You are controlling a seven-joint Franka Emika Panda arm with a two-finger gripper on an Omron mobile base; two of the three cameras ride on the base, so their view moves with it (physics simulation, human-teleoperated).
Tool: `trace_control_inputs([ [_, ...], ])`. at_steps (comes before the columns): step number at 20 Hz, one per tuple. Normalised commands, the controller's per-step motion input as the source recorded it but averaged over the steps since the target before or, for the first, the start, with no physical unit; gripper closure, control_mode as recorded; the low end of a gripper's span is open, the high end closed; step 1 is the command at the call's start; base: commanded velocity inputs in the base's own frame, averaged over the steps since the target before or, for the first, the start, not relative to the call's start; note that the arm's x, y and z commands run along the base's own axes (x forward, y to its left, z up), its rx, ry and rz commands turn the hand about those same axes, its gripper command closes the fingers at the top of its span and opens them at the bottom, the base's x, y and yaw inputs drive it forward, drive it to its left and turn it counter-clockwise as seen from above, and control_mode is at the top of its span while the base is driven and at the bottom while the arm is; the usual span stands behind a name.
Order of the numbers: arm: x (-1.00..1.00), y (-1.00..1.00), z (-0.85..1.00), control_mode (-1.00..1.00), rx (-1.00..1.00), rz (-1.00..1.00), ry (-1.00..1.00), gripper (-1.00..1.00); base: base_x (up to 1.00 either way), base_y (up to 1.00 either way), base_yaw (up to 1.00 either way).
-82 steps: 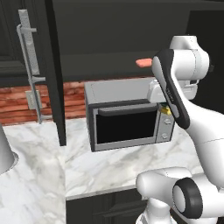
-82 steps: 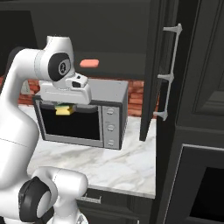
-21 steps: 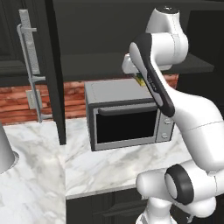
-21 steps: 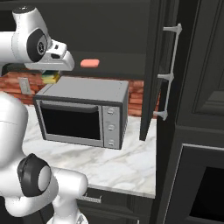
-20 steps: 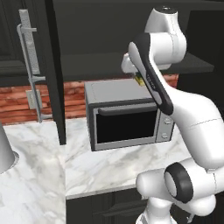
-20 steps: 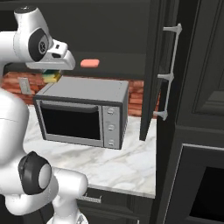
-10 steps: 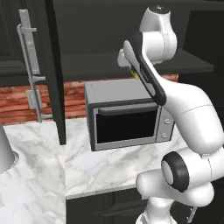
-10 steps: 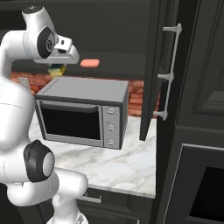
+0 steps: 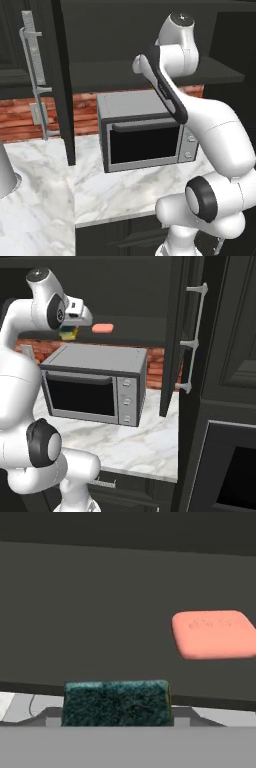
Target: Pick up the bar soap and sponge from the sink, and place them back in the cabinet, and close the cabinet doors.
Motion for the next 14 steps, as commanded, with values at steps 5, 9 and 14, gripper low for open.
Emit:
trace_control_inputs([
  [5, 0.35, 0.07, -0.06, -1.0, 0.0, 0.01, -0.11, 1.0, 0.0, 0.0, 0.0],
  [9, 0.35, 0.08, -0.11, -1.0, 0.0, 0.01, -0.08, 1.0, 0.0, 0.0, 0.0],
  [14, 0.54, 0.04, -0.01, -1.0, 0.0, 0.0, -0.02, 1.0, 0.0, 0.0, 0.0],
])
